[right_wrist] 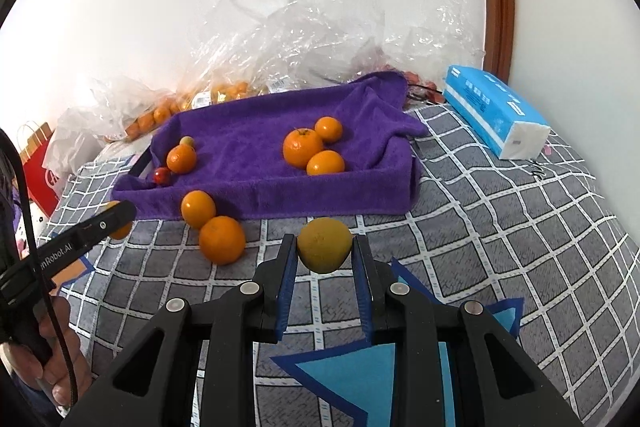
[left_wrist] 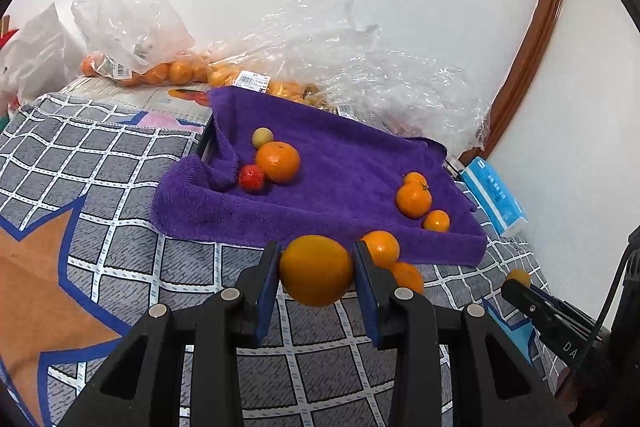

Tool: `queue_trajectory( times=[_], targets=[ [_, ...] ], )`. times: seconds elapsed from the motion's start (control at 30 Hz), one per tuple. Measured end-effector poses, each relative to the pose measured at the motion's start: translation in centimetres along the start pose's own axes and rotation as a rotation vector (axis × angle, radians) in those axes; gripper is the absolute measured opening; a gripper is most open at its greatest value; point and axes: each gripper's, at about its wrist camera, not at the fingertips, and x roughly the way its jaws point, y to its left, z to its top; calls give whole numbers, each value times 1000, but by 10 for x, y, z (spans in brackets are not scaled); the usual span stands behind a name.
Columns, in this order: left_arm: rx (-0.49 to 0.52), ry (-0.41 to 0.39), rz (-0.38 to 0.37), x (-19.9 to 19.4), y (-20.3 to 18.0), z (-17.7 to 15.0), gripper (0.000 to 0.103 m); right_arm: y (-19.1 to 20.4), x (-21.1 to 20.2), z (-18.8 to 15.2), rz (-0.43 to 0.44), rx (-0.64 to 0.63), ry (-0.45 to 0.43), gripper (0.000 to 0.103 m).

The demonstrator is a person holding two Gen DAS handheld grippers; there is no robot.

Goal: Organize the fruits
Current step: 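Carry both held fruits over the purple towel and lower them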

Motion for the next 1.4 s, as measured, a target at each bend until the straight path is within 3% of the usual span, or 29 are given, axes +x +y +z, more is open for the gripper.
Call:
queue_trajectory(
  times=[0.5,0.6,0.7,0.83,1.17,1.33,1.4],
  targets=[
    [-92,-50,17,-13,18,14,34,9,3,24,27,-14,-34,27],
    [-124,-10,60,-12,26,24,34,9,5,29,29,-11,-35,27],
    [-146,-35,44,-22,34,37,34,9,6,36,33,-14,-46,27],
    [-111,-66,88,-27,34,61,34,12,8,45,39,-29,-63,28],
    [-75,-73,73,9,19,99,34,24,33,79,33,-59,-88,28],
    [-27,-79,143,30,17,95,34,31,55,95,36,-62,-95,27],
    [-46,-61,130,37,24,89,34,32,64,96,34,-61,-90,27]
  ],
)
